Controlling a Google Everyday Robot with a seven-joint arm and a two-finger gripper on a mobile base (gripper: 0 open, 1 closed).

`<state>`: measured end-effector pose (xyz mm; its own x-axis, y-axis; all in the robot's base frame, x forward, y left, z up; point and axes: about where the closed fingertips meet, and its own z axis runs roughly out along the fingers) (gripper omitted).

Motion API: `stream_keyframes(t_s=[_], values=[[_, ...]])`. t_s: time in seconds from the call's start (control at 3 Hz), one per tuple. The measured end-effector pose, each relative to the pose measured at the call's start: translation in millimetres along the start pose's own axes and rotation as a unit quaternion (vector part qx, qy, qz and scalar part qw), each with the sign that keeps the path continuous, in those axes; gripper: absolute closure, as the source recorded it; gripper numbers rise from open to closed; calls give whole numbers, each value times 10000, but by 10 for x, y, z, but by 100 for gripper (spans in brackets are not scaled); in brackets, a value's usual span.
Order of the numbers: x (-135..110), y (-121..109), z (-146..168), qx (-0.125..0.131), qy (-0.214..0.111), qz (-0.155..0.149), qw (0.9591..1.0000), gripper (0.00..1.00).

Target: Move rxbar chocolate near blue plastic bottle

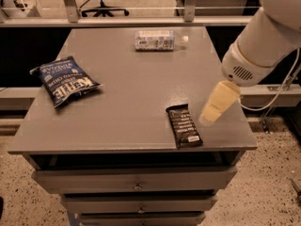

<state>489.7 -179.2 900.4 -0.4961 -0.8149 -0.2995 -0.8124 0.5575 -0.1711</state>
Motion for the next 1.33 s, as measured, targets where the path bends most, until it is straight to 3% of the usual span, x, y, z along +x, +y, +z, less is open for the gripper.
stream_keyframes(t_s=[0.33, 0.67, 1.0, 1.33], values=[[-97, 58, 218, -157, -42, 700, 9974, 0], [-215, 173, 400, -286, -134, 1287, 9912, 0], [-354, 334, 575, -294, -288, 1620, 9859, 0], [-406, 438, 750, -230, -389, 1759, 9834, 0]])
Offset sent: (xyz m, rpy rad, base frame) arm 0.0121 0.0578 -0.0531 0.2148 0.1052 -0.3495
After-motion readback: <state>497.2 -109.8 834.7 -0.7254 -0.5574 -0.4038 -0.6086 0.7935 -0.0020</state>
